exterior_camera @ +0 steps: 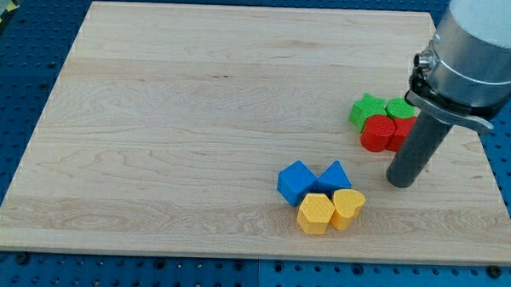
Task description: Move the arm to the left of the yellow hexagon
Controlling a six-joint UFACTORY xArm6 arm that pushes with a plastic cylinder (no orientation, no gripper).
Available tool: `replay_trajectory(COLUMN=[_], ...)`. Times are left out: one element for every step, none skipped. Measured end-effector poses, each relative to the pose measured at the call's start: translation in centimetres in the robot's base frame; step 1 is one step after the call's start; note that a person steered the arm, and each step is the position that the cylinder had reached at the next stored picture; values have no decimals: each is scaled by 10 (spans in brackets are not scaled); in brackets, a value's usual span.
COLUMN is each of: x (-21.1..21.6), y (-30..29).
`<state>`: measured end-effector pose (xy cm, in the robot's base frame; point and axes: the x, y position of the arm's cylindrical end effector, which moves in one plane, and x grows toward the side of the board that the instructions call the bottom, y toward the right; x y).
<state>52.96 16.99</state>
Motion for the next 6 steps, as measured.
replay_trajectory(x=[0, -4, -18, -31, -33, -4], y=[-3, -13, -49, -90, -141, -185])
